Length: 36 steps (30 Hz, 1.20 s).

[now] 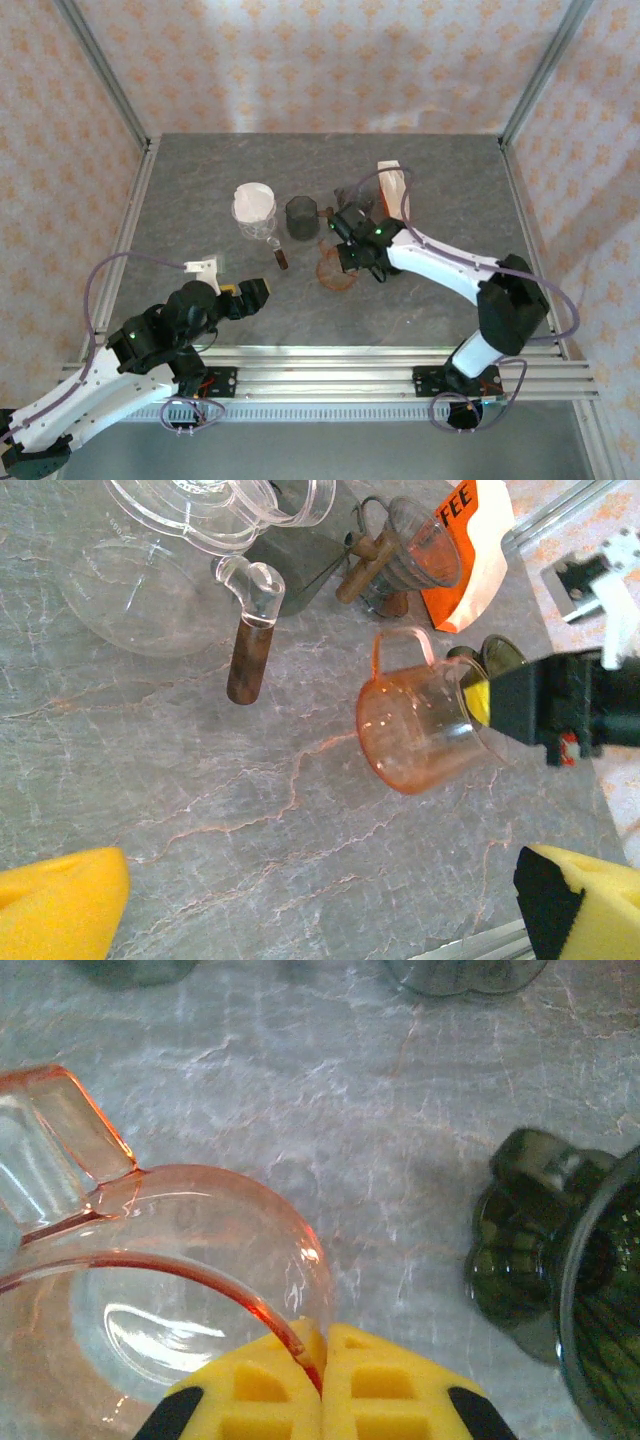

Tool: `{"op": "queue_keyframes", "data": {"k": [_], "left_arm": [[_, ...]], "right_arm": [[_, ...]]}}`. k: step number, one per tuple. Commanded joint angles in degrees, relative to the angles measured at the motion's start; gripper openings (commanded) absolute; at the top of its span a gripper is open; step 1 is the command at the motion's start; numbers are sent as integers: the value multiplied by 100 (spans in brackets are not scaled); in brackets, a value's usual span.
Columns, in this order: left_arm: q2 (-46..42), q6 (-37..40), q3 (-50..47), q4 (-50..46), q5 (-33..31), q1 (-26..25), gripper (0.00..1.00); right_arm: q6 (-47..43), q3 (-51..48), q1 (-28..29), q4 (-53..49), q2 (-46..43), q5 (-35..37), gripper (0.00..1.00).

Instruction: Place the coffee filter in the dripper

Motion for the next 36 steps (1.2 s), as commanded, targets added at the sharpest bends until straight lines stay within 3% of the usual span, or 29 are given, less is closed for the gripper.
{"op": "queue_keyframes", "data": {"k": [1, 8, 19, 29, 36], "left_arm": [[-70, -49, 17, -19, -65, 68, 100], [-22, -62, -28, 52, -45, 67, 100], [-10, -97, -133, 139, -2, 66, 100], [51, -82, -151, 154, 15, 64, 100], [82, -64, -160, 258, 46, 68, 100]], "right_arm": [[131, -152, 456, -436, -396, 730, 1], [428, -471, 1115, -606, -398, 1303, 0], [649, -806, 1275, -331, -219, 1323, 3], [713, -852, 1285, -200, -379, 1196, 25], [953, -989, 1059, -107, -1277, 1286, 53]]}}
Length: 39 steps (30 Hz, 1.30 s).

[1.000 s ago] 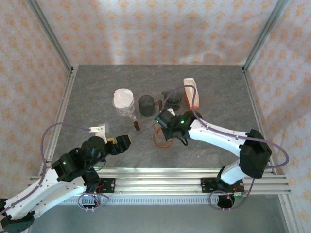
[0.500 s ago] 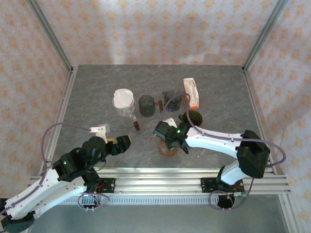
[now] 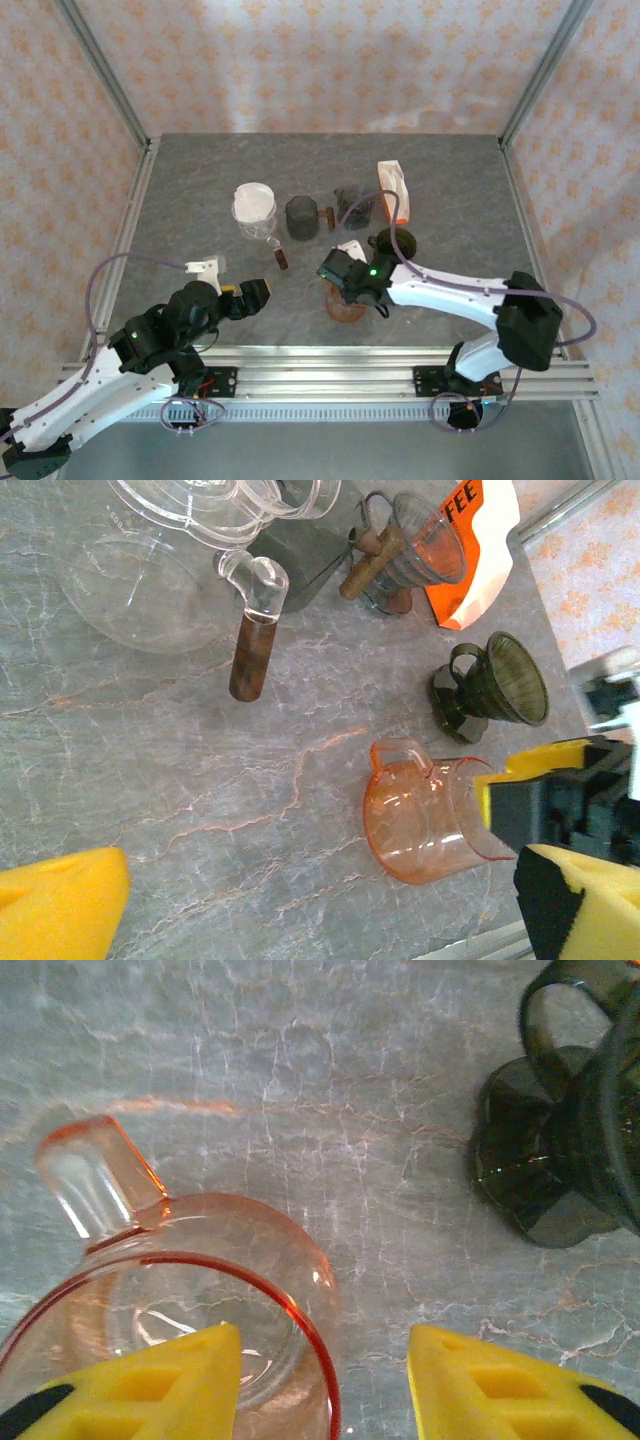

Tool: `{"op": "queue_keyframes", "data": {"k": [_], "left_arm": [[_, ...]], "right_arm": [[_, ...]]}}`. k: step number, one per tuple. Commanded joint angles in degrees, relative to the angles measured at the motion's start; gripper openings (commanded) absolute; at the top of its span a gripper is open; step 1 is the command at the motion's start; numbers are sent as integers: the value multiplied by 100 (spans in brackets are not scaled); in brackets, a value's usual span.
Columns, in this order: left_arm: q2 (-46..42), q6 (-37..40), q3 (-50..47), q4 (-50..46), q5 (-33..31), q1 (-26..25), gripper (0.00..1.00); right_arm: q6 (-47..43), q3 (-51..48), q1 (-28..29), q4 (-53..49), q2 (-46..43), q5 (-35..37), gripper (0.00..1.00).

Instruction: Place the coffee filter in the dripper

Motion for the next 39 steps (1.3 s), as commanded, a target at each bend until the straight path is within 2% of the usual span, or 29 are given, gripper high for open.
{"op": "queue_keyframes", "data": {"k": [1, 3, 6, 8, 12, 18, 25, 29, 39], "left_arm": [[56, -54, -95, 210, 49, 68, 100], [59, -39, -87, 238, 51, 68, 100], [83, -23, -70, 229, 21, 68, 100], [110, -5, -55, 231, 28, 68, 100], [123, 21, -64, 286, 84, 68, 100], [59, -12, -94, 277, 95, 68, 100], [-60, -74, -94, 107, -62, 68, 100], [-83, -86, -95, 79, -79, 68, 100], [-63, -102, -7, -17, -161, 68, 100]], "right_arm": [[304, -125, -329, 72, -755, 245, 55], [479, -259, -814, 97, -1118, 123, 59], [724, -530, -1881, 257, -1580, -342, 61], [831, -616, -2457, 345, -1651, -543, 63], [1029, -600, -3206, 479, -1441, -980, 65], [1258, -682, -3745, 882, -1002, -1150, 63], [1285, -779, -3879, 1126, -493, -1222, 58], [1229, -848, -3906, 1296, -273, -1357, 46], [1025, -899, -3902, 1336, -323, -1549, 6]]}}
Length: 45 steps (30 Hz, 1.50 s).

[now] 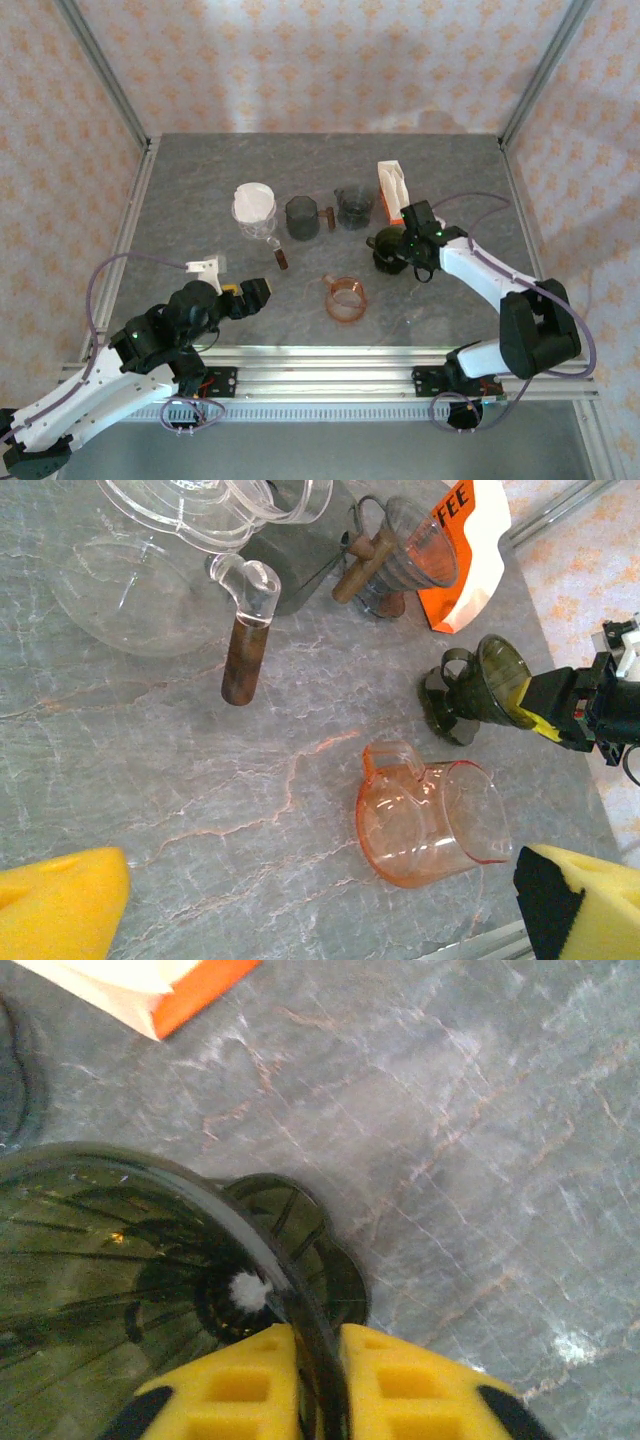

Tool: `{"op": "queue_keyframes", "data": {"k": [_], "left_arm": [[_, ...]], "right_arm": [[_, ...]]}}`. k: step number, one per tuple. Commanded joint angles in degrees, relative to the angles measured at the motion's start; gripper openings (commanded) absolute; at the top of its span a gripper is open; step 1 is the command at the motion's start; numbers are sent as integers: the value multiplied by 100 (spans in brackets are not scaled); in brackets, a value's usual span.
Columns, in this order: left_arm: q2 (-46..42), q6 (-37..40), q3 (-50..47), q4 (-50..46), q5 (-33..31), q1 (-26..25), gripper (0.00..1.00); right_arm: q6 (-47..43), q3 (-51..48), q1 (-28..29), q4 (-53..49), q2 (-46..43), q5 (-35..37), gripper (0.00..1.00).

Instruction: Place the coffee filter in the dripper

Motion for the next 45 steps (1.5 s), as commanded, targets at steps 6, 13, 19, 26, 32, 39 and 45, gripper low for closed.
{"op": "queue_keyframes", "data": {"k": [6, 13, 19, 26, 32, 39, 45], "left_arm": [[-52, -59, 107, -154, -186, 38, 100], [-26, 2, 188, -176, -211, 40, 100], [31, 50, 242, -176, -198, 43, 100], [-1, 59, 209, -177, -203, 42, 100], [22, 64, 171, -146, -208, 44, 100], [44, 62, 153, -118, -178, 49, 100], [2, 55, 162, -173, -205, 42, 100]], "right_arm": [[-481, 180, -7, -509, -809, -263, 0], [-599, 701, 731, -1291, -1744, -813, 0], [-302, 1105, 1921, -1704, -1980, -958, 0], [33, 1055, 2689, -1725, -1884, -906, 0], [112, 834, 2809, -1589, -1831, -783, 0], [113, 669, 2809, -1443, -1654, -661, 0], [151, 576, 2809, -1396, -1638, -535, 0]]}}
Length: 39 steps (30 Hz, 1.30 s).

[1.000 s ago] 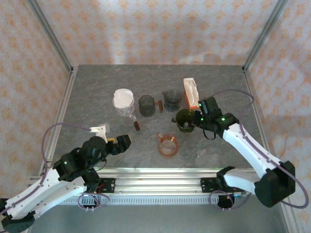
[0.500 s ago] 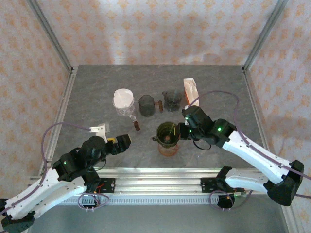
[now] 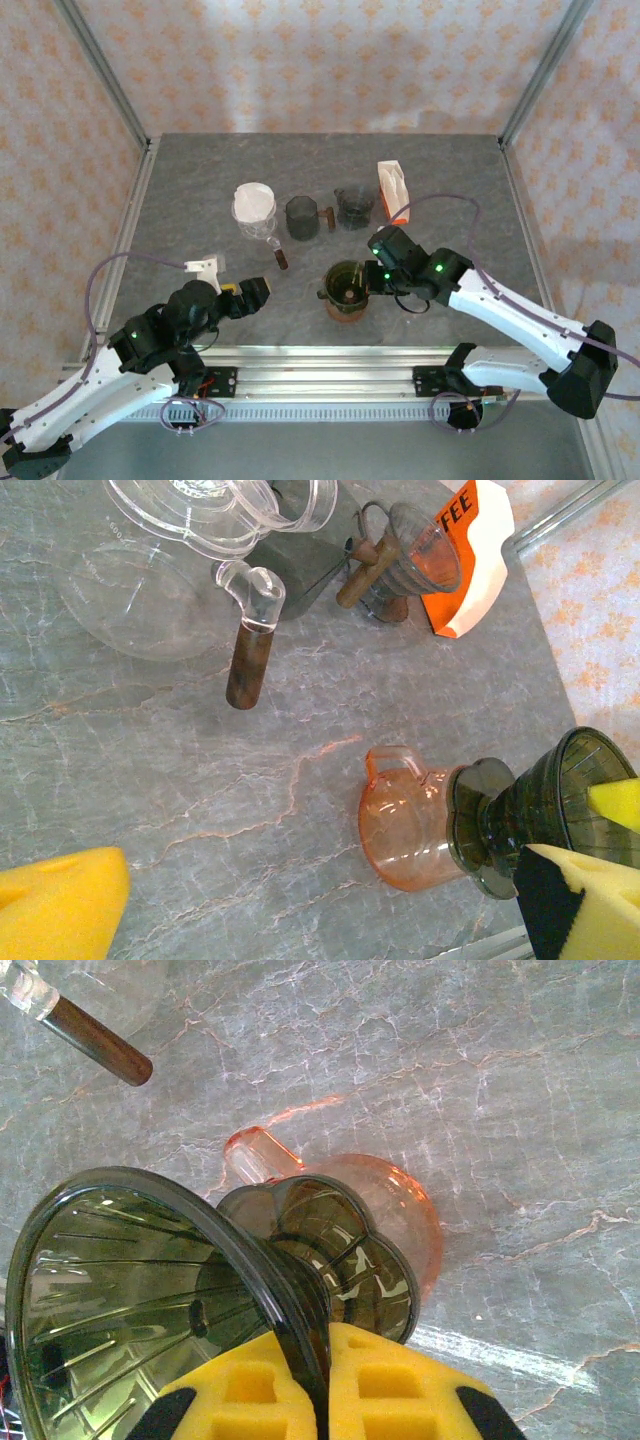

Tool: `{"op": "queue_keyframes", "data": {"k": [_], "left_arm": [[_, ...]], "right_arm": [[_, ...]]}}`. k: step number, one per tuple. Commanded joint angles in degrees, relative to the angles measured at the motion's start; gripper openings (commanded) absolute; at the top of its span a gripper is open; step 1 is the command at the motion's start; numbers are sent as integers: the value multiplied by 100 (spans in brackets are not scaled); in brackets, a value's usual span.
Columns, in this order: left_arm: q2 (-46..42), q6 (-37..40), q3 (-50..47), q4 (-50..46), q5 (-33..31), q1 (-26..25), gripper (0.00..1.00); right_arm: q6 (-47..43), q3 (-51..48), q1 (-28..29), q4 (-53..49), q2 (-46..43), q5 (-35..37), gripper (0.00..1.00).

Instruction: Place the coffee filter in the dripper

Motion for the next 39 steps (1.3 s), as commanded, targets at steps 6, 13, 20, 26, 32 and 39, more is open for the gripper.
{"op": "queue_keyframes", "data": {"k": [6, 13, 20, 26, 32, 39], "left_arm": [[-11, 61, 123, -118, -148, 47, 100], [8, 71, 123, -102, -91, 47, 100], [-28, 55, 140, -86, -143, 43, 100], [42, 146, 221, -15, -159, 43, 100], [399, 198, 167, 319, 103, 43, 98], [710, 317, 306, 386, 296, 43, 100]], "right_arm": [[135, -152, 22, 214, -23, 344, 0], [197, -312, 27, 292, -131, 449, 35], [138, -172, 27, 157, -423, 757, 65], [-151, 311, 27, -233, -812, 1680, 67], [-483, 645, -234, -216, -740, 1974, 65], [-1060, 1060, -1620, 382, 123, 1353, 48]]}}
